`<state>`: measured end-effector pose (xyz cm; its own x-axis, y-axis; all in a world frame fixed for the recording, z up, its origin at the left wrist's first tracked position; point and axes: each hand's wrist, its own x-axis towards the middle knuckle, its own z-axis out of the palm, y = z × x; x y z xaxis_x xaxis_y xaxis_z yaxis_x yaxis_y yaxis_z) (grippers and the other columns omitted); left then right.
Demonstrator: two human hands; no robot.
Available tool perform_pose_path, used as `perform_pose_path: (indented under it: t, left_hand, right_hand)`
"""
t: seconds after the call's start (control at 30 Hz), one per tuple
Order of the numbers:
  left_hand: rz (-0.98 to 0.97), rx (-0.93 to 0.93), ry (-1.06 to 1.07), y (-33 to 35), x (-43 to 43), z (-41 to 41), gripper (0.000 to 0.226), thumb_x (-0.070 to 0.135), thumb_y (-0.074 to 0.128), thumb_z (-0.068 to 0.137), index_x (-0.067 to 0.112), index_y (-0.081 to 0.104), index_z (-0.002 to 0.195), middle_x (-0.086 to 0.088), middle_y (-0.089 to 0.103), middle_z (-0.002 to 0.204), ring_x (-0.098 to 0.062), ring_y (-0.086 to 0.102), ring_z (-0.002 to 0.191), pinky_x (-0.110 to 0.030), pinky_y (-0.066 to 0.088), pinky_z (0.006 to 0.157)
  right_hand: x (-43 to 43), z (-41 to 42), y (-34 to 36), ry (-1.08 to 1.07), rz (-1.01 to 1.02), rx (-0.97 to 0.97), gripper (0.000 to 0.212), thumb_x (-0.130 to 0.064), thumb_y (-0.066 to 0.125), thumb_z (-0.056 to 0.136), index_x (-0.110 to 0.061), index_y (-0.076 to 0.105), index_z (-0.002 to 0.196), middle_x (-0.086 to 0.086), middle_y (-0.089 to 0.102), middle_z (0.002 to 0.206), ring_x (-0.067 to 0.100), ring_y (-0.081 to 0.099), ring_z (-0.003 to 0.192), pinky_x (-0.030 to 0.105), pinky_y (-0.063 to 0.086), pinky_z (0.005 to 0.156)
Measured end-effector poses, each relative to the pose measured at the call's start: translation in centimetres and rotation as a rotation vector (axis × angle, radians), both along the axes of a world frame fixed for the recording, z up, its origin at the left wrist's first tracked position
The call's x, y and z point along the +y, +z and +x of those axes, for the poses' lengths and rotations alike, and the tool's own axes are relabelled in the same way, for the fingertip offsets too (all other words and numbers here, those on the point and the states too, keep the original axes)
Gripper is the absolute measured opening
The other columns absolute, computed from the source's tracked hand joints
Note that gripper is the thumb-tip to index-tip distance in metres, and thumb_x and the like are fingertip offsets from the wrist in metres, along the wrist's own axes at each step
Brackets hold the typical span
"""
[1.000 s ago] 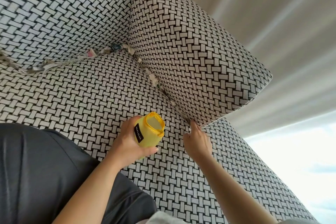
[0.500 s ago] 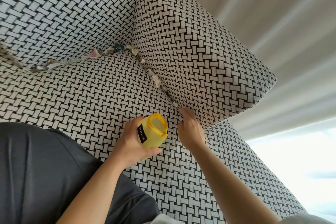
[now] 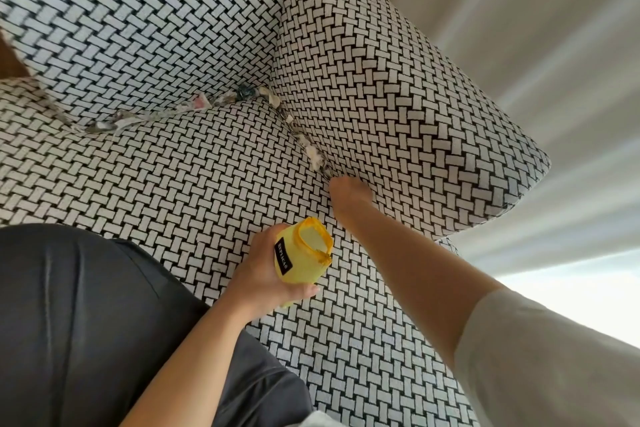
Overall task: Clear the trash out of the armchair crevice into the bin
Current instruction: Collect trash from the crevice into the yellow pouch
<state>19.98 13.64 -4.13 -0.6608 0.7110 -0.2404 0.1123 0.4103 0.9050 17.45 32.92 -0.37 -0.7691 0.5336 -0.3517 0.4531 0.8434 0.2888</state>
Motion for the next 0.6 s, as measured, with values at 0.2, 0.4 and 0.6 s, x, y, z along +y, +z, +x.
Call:
perform_pose_path:
  t: [0.2, 0.4, 0.6]
  left_hand:
    - [0.01, -0.009, 0.002, -0.2, 0.0, 0.0, 0.088, 0.043, 0.084, 0.057, 0.041, 0.027, 0.124, 0.013, 0.033, 0.123, -0.007, 0.042, 0.11, -0.029, 0.039, 0.087]
    - [0.071, -0.016, 0.033, -0.5, 0.4, -0.2, 0.084, 0.037, 0.086, 0.054, 0.039, 0.032, 0.118, 0.011, 0.032, 0.117, -0.007, 0.039, 0.111, -0.028, 0.04, 0.091]
    - [0.135, -0.016, 0.116, -0.8, 0.7, 0.0, 0.081, 0.029, 0.087, 0.053, 0.04, 0.035, 0.114, 0.007, 0.034, 0.119, -0.004, 0.039, 0.108, -0.017, 0.036, 0.083]
  right_hand:
    - [-0.1, 0.6, 0.8, 0.042, 0.009, 0.006, 0.026, -0.004, 0.054, 0.089, -0.009, 0.054, 0.115, 0.005, 0.058, 0.095, 0.018, 0.056, 0.086, 0.026, 0.043, 0.066]
    - [0.2, 4.7, 3.4, -0.259, -0.599, 0.606, 0.012, -0.023, 0.057, 0.09, -0.018, 0.067, 0.086, -0.005, 0.062, 0.072, 0.01, 0.046, 0.054, 0.023, 0.042, 0.053]
    - [-4.3, 8.4, 5.6, -0.148, -1.027, 0.669, 0.01, -0.019, 0.063, 0.084, -0.02, 0.07, 0.078, -0.004, 0.063, 0.063, 0.002, 0.038, 0.044, 0.013, 0.032, 0.043]
